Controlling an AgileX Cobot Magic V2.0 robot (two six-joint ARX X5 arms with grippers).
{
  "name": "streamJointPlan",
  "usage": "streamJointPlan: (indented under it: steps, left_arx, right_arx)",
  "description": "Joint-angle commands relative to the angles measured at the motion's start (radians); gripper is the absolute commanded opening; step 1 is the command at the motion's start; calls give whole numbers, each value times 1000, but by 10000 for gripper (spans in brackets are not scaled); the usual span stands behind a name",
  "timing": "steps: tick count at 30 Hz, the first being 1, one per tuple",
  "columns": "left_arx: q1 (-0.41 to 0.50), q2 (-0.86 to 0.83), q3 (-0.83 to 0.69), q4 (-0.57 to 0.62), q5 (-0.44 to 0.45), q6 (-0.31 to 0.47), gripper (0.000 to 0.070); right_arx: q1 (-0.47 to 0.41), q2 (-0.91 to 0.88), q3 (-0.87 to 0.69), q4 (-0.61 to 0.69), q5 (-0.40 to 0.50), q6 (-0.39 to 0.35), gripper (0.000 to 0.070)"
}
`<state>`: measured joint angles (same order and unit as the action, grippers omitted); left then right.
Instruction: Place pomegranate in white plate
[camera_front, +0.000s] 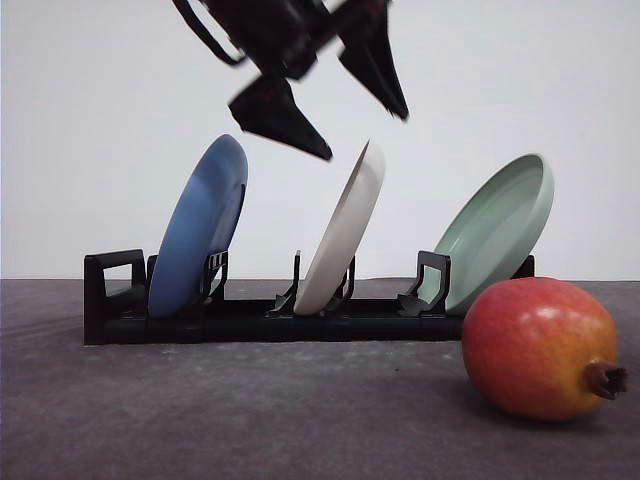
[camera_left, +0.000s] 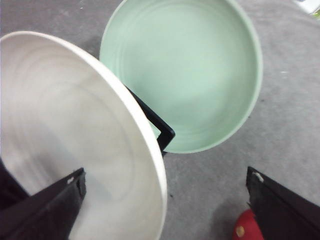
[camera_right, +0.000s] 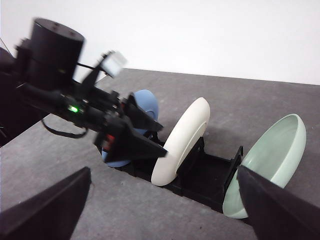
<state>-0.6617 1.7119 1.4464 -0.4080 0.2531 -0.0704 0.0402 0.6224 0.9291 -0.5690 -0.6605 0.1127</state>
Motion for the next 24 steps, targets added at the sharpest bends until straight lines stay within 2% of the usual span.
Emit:
streamJointPlan:
  steps: [1, 10, 12, 18, 22, 24]
  left_arx:
    - [-11, 30, 25, 25, -20, 11, 625]
    - [-21, 102, 25, 49, -29, 19, 624]
    - [-25, 112, 25, 51, -29, 34, 600]
    - [-26, 119, 25, 50, -30, 36, 346]
    - [-27, 119, 25, 50, -29, 32, 93]
    - [-27, 119, 25, 50, -28, 31, 39]
  right_arx:
    - [3, 4, 21, 5, -2, 13, 596]
    - [3, 4, 21, 5, -2, 13, 596]
    - [3, 4, 21, 5, -2, 13, 596]
    - [3, 4, 21, 5, -2, 14, 596]
    - [3, 4, 21, 0, -2, 13, 596]
    - [3, 4, 21, -3, -2, 13, 596]
